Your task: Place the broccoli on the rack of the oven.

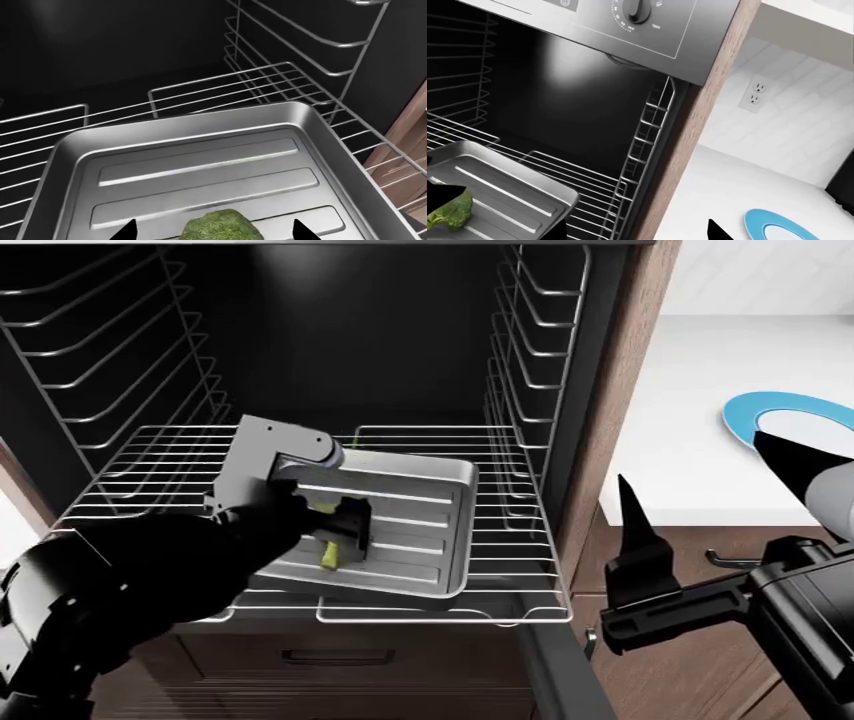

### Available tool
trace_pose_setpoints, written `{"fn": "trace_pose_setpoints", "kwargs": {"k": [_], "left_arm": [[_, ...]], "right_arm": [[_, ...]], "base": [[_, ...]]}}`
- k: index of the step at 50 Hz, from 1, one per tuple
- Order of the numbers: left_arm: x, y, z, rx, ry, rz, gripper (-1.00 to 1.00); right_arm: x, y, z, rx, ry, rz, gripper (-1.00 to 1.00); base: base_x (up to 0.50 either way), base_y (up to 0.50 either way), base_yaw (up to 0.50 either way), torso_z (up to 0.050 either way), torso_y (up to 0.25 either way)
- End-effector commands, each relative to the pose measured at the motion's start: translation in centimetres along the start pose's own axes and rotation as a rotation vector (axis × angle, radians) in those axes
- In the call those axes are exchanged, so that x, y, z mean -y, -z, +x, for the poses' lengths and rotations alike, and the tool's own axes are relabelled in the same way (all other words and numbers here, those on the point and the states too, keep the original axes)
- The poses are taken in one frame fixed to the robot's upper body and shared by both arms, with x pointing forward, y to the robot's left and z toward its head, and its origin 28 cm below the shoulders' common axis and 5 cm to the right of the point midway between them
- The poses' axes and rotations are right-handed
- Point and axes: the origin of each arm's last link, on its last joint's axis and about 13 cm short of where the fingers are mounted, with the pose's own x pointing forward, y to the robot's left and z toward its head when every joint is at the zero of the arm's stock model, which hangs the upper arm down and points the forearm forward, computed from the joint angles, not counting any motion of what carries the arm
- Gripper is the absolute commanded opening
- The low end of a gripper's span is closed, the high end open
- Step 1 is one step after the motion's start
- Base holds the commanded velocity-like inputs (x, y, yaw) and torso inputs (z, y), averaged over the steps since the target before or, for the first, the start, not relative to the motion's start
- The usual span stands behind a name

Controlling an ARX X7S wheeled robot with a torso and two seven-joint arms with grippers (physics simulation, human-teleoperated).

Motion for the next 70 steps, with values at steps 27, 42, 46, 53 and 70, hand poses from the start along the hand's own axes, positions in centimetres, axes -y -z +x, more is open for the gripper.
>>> {"fn": "trace_pose_setpoints", "kwargs": {"k": [27, 42, 46, 53, 70], "left_arm": [[2.3, -2.0, -11.9, 0.314, 0.118, 0.068, 1.00], [2.5, -1.3, -17.8, 0.555, 0.112, 0.101, 1.00], [2.5, -1.2, -18.8, 0.581, 0.102, 0.115, 1.00], [2.6, -0.9, -20.4, 0.649, 0.108, 0.150, 1.00], [2.7, -0.6, -23.7, 0.807, 0.143, 0.173, 1.00]], "right_arm": [[0.1, -0.3, -1.8, 0.061, -0.021, 0.001, 1.00], [0.9, -0.6, -3.7, 0.199, -0.006, -0.014, 1.00], [1.1, -0.7, -4.0, 0.238, 0.001, -0.011, 1.00], [1.6, -1.2, -4.7, 0.288, 0.006, -0.019, 1.00], [1.8, -2.5, -5.5, 0.404, -0.004, -0.038, 1.00]], "base": [[0.00, 0.00, 0.00, 0.000, 0.000], [0.00, 0.00, 0.00, 0.000, 0.000], [0.00, 0.00, 0.00, 0.000, 0.000], [0.00, 0.00, 0.00, 0.000, 0.000], [0.00, 0.00, 0.00, 0.000, 0.000]]}}
